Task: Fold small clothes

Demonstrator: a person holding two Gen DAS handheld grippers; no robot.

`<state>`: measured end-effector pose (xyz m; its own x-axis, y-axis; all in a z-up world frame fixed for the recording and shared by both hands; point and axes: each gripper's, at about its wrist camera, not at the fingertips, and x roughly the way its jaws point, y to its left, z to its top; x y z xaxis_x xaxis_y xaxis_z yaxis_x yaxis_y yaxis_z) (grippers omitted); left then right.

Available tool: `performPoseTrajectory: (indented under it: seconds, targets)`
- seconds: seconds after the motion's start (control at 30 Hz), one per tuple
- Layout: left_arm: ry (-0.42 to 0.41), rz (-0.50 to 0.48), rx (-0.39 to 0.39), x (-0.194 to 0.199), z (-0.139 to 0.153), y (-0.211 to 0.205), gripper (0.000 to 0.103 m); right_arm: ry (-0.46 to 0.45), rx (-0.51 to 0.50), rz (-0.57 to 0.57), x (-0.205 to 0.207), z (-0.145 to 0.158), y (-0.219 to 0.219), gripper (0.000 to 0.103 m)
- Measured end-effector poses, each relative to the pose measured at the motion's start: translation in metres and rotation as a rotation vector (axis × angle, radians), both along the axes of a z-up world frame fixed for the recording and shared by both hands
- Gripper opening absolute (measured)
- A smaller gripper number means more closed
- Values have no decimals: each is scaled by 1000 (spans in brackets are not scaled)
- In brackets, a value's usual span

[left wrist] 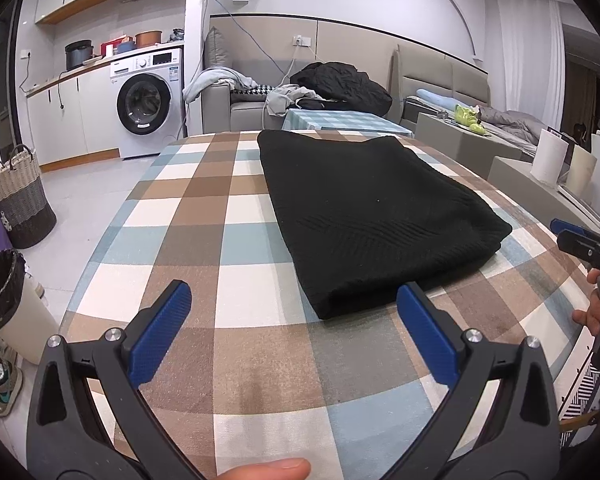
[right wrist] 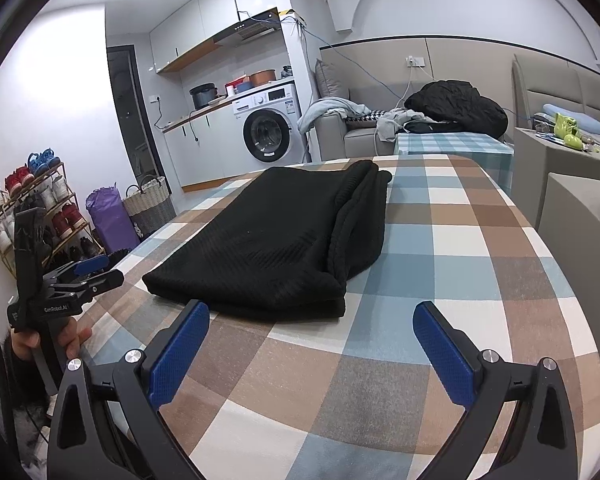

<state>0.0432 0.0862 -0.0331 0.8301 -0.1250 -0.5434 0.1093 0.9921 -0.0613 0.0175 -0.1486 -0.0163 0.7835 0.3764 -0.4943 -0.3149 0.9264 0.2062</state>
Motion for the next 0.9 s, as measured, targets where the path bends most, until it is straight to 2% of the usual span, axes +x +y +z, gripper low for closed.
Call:
performPoseTrajectory:
  seconds: [0.9]
  targets:
    - [-2,-1,8,0,0,0,102,9,-13,9,0,-4,3,103]
